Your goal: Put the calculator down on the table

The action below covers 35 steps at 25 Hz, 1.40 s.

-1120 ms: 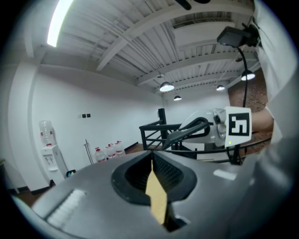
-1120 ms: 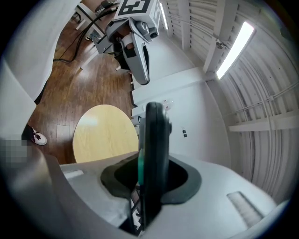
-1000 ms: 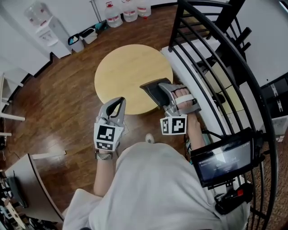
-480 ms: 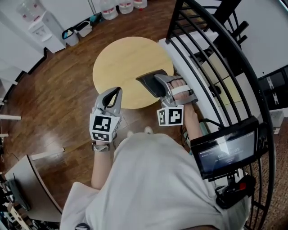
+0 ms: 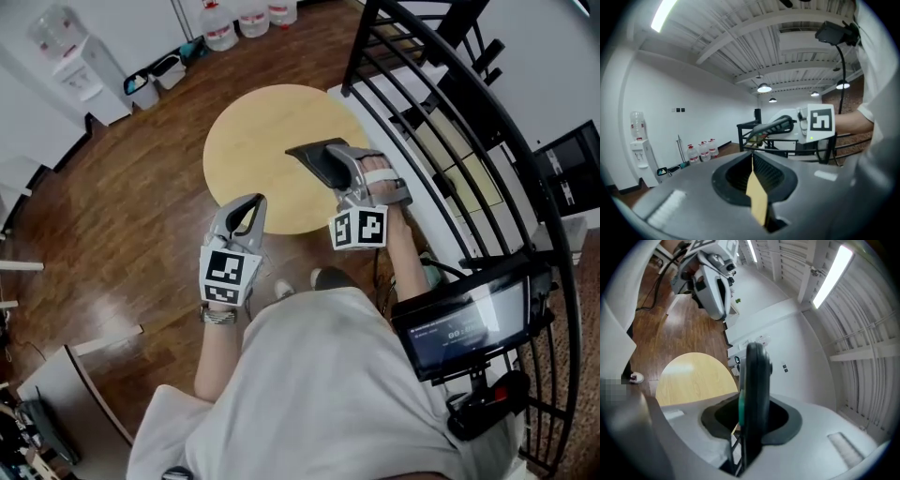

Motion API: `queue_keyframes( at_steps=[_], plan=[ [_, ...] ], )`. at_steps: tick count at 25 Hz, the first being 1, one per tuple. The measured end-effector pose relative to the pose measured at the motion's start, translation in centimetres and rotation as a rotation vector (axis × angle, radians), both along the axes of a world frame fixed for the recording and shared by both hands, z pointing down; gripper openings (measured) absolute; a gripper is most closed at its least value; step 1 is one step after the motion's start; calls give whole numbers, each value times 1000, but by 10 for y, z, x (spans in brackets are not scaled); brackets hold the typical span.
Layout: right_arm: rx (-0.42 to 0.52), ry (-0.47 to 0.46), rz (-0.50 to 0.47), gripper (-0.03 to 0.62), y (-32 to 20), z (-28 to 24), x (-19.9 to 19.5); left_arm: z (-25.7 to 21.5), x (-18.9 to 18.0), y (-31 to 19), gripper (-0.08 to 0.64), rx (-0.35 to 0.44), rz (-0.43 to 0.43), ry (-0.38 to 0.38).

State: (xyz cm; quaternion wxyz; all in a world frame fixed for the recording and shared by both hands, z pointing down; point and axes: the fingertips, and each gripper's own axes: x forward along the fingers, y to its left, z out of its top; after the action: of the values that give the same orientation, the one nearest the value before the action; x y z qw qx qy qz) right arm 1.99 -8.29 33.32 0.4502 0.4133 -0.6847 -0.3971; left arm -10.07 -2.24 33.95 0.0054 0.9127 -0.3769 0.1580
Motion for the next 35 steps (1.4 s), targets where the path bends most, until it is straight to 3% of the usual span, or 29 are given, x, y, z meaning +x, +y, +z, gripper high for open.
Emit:
queue_keyframes(
  at_steps=[9,24,35],
  plan=[
    [-134,-47,57,107,-50,56,13,18,12,2,11,-63,45,-29],
    [-369,-295,94,107,-120,135,27,44,48,-83,12,-141,-35,-63],
    [-560,-493,115,107,-136,181,22,86,26,-108,12,-255,-153,-71]
  ],
)
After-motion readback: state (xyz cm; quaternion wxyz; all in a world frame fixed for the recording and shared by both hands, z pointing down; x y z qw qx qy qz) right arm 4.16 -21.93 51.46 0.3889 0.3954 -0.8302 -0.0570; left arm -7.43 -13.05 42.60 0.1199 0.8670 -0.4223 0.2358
